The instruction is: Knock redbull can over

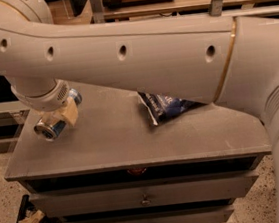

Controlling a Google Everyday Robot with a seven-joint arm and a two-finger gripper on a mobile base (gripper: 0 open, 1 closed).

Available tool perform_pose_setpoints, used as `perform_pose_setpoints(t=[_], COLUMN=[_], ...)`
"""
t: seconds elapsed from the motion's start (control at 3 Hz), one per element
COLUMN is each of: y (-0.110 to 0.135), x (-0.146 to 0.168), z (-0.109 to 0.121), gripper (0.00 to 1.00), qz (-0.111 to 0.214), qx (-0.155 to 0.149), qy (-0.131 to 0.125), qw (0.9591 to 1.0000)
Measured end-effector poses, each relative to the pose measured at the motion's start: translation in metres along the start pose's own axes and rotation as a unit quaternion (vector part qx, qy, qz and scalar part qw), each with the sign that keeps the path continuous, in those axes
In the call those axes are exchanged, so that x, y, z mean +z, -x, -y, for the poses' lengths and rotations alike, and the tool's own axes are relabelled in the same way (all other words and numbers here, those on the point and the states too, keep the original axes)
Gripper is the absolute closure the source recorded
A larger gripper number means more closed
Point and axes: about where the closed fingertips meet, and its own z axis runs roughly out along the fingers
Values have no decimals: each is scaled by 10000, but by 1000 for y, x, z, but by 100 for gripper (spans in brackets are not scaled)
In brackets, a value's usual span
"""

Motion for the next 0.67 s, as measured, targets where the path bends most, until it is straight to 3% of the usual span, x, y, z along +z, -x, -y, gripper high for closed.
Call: perform_pose_setpoints(t=[0.67], y=[7], x=[10], z=[4], gripper=[40], qz=[-46], qx=[-113], qy=[341], qw=[9993])
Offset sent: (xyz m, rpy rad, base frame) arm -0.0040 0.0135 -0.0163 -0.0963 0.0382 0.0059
